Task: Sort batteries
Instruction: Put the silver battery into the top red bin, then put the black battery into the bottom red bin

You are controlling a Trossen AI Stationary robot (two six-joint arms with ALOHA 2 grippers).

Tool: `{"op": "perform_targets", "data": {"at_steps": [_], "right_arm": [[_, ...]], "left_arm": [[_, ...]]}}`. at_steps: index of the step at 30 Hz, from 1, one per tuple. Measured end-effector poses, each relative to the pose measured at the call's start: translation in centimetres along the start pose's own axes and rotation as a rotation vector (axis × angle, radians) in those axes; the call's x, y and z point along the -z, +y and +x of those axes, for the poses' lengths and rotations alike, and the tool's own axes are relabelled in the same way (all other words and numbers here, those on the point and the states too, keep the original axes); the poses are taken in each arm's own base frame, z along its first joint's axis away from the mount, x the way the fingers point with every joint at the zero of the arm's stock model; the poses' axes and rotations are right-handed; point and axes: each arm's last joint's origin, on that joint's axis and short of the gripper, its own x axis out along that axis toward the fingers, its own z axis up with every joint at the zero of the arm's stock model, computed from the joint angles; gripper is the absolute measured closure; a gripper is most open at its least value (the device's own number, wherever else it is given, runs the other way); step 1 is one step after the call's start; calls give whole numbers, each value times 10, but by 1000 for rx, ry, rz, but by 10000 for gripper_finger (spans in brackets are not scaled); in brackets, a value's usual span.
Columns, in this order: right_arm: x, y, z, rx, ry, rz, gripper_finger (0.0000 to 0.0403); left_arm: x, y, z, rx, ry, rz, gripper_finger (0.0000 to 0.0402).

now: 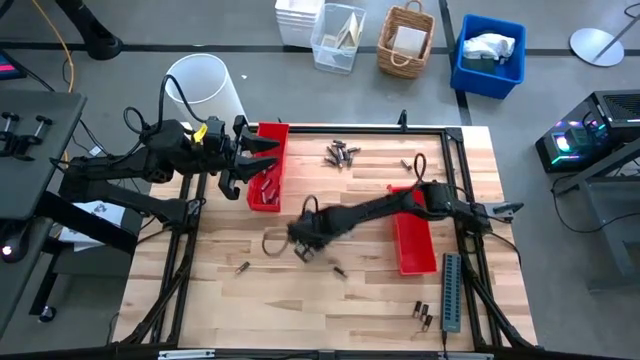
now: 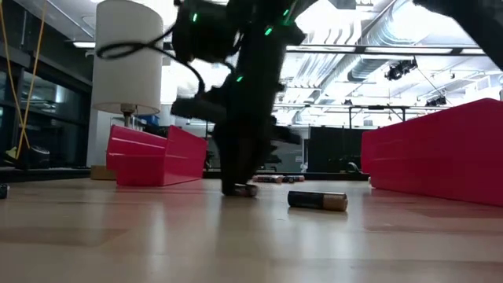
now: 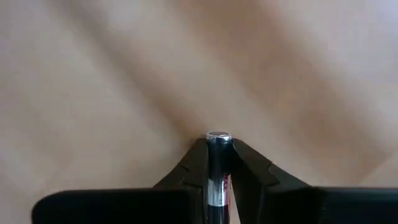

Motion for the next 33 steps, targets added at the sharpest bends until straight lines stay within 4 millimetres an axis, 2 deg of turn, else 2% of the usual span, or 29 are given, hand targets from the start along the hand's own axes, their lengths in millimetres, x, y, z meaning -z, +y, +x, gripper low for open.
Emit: {"op": "perform_targets", "data": {"at_steps": [3,8,12,15,18,20,23,27,30,33], "right_arm": [[-32,-6,-11,-10,-96,-30,369],[-95,-12,-73,-136,-356,-49,370],[-125,-23,-107,-187,-506,-66,370],[-145,-33,-116,-282,-587,-60,370],[-163,-44,-105,-372,-609,-32,369],[-170,-51,-91,-396,-592,2,348],[-175,-58,-74,-393,-555,26,289],[-176,-61,-73,-403,-542,-21,212],[-174,-68,-90,-422,-518,-129,181],[-164,-80,-121,-305,-498,-249,175]], "left_arm": [[0,1,0,-5,-1,1,222],[0,2,0,-8,-2,2,222],[-2,1,-1,-7,-8,2,222],[-4,1,-4,-5,-17,2,222],[-6,1,-7,-4,-25,-3,222],[-8,0,-9,-2,-32,-5,222],[-10,0,-14,0,-40,-6,222],[-12,-1,-19,1,-32,-15,222],[-9,-1,-24,37,30,-55,222],[0,-3,-32,82,167,-122,222]]}}
